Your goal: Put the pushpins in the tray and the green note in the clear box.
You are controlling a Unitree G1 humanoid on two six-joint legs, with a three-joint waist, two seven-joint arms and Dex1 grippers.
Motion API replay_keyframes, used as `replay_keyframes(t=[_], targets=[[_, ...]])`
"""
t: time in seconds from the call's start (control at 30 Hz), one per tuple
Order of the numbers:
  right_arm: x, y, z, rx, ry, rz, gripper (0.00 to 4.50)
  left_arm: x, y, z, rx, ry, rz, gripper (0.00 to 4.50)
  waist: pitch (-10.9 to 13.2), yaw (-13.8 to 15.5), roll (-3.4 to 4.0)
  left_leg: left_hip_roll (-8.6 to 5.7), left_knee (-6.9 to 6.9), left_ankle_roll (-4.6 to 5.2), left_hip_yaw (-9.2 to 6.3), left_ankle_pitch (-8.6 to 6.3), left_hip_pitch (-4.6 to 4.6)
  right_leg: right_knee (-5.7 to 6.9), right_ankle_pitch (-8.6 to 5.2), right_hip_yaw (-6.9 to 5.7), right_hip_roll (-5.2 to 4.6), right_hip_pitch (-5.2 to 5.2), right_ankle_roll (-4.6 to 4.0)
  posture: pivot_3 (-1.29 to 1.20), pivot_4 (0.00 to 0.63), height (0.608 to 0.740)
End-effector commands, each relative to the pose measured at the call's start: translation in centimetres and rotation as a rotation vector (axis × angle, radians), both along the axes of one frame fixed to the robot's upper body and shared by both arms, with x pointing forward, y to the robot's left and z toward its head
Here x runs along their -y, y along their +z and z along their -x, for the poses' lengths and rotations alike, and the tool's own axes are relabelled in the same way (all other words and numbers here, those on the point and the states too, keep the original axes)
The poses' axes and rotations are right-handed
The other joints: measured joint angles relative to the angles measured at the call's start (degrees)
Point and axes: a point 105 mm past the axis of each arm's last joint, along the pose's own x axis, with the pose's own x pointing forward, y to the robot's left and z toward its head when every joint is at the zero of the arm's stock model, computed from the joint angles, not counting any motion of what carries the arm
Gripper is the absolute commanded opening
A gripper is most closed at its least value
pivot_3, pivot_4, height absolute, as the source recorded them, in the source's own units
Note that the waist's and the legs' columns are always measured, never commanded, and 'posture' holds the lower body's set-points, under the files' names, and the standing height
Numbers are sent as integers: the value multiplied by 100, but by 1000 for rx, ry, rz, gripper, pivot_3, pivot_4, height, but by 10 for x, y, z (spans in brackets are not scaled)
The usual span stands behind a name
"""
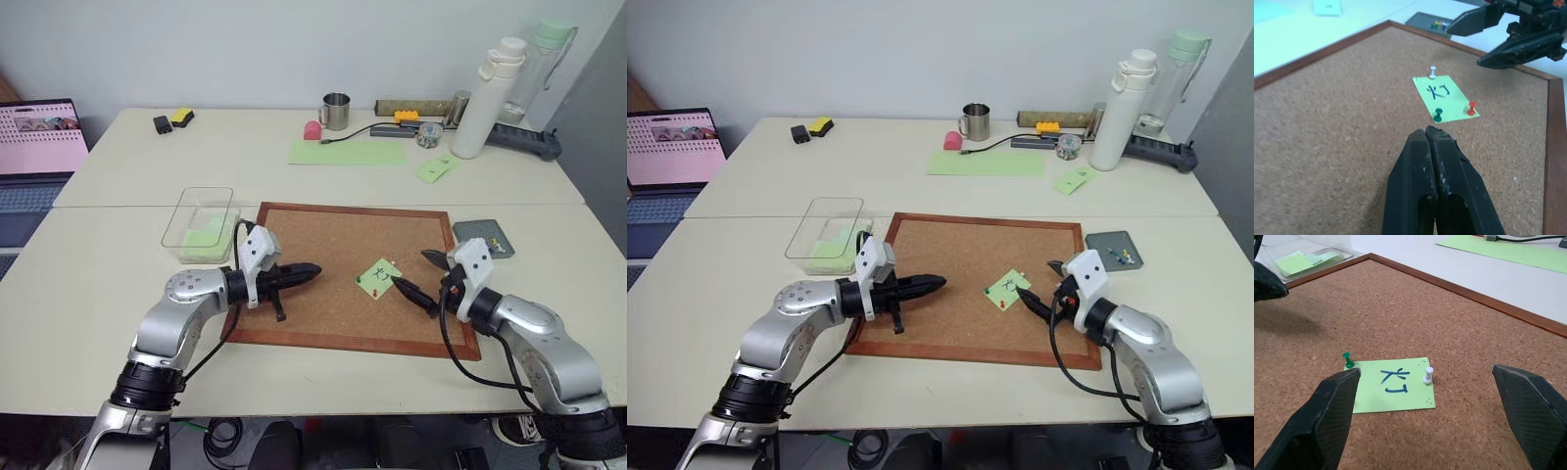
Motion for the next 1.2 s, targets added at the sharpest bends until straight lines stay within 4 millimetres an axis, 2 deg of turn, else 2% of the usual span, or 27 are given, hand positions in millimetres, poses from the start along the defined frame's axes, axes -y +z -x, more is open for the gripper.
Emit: replay_keyframes(t=[0.03, 0.2, 0.53, 0.67, 0.97, 1.17, 1.2], targets=[[-5, 9, -8, 45, 3, -25, 4500, 1, -19, -2, -11, 13, -49, 61, 0, -1, 0, 0, 0, 0, 0, 0, 2, 1, 0, 1, 0, 0, 0, 0, 150, 740], [-12, 4, -18, 33, 2, -32, 4500, -3, -45, 2, -43, 10, -112, 61, -1, -2, 1, 0, 0, 0, 0, 0, 1, 0, 0, 0, 0, -1, 0, 0, 150, 740], [-17, -12, -34, -7, -32, -25, 4500, 0, -43, 2, -32, 3, -108, 61, -5, 7, 5, -1, 0, 0, 1, 0, 6, 4, 0, 1, -2, 2, -1, 0, 150, 740], [-19, -11, -36, -2, -27, -33, 3850, 0, -42, 2, -31, 4, -108, 0, -6, 7, 7, -1, 0, 0, 0, 0, 5, 5, 0, 0, -3, 1, -1, 0, 150, 740], [-25, -13, -34, -4, -7, -28, 1756, 0, -40, 3, -27, 5, -108, 0, -6, 6, 7, -1, 0, 0, 0, 0, 5, 4, 0, 0, -2, 1, -1, 0, 150, 740], [-27, -13, -34, -7, 3, -26, 592, 0, -39, 3, -26, 6, -109, 0, -6, 6, 7, -1, 0, 0, 0, 0, 5, 4, 0, 1, -2, 1, -1, 0, 150, 740], [-27, -12, -34, -6, 5, -27, 291, 0, -39, 3, -27, 7, -110, 0, -6, 6, 7, -1, 0, 0, 0, 0, 5, 4, 0, 1, -2, 1, -1, 0, 150, 740]])
